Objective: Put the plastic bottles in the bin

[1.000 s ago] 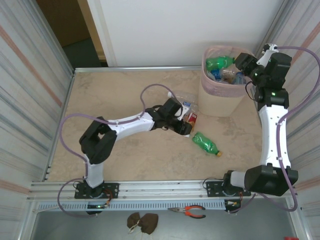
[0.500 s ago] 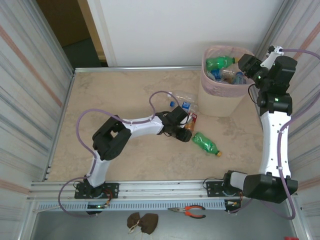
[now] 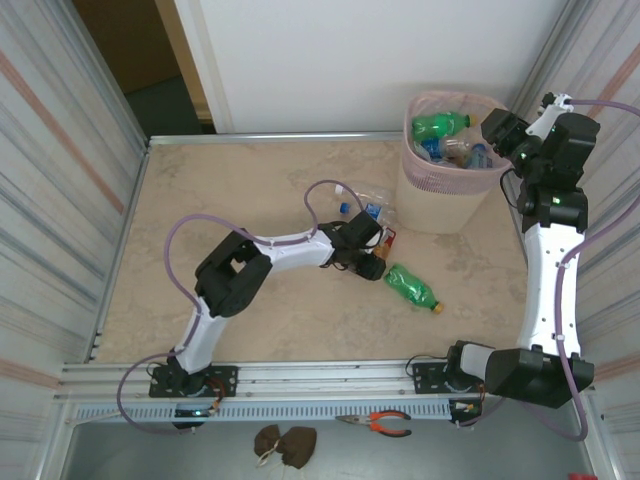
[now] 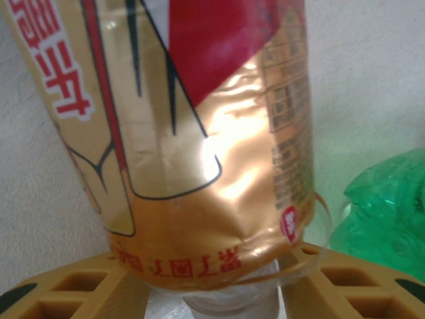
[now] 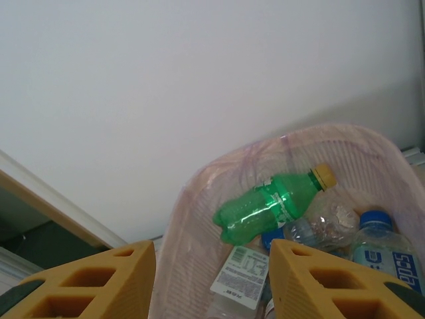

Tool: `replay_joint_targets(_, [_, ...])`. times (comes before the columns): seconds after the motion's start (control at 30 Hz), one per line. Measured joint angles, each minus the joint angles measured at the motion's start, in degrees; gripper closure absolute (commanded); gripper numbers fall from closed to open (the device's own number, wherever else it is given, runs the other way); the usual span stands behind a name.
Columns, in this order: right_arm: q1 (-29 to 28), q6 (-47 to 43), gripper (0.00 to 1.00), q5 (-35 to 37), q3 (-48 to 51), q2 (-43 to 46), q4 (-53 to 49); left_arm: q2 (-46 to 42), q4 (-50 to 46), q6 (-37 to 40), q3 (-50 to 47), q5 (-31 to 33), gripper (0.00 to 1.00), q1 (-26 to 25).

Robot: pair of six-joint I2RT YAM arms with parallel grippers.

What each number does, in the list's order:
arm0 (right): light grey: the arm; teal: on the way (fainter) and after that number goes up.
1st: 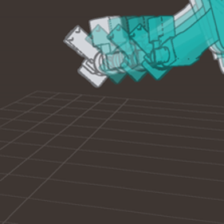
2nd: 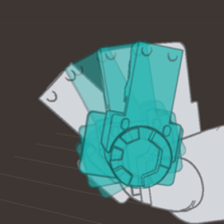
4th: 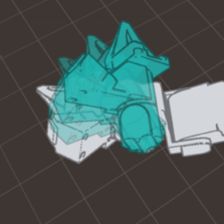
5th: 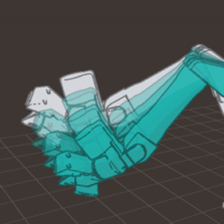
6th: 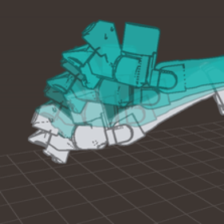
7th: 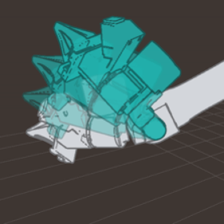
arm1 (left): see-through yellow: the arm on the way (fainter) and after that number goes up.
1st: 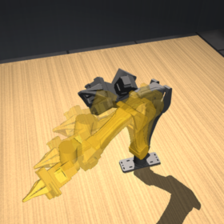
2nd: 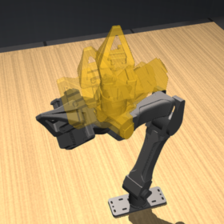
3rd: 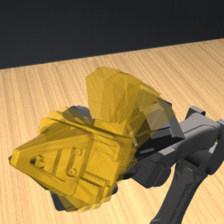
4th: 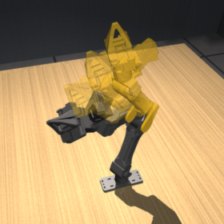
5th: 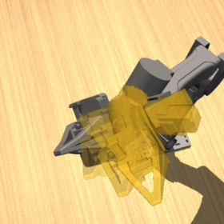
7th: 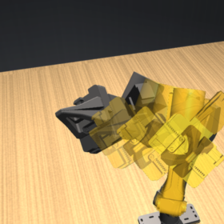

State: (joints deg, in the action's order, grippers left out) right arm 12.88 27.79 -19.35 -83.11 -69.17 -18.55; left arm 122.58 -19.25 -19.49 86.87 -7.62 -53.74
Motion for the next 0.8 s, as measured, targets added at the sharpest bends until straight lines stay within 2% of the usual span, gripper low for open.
replay_joint_targets(0.47, [0.0, 0.0, 0.55, 0.0, 0.0, 0.0, 0.0, -0.6, 0.5, 0.2, -1.1, 1.6, 0.69, 0.0])
replay_joint_targets(0.8, [-0.1, 0.2, 0.55, -1.3, 1.2, 1.5, 0.0, -8.0, 1.9, 0.2, -9.6, 1.8, 0.74, 0.2])
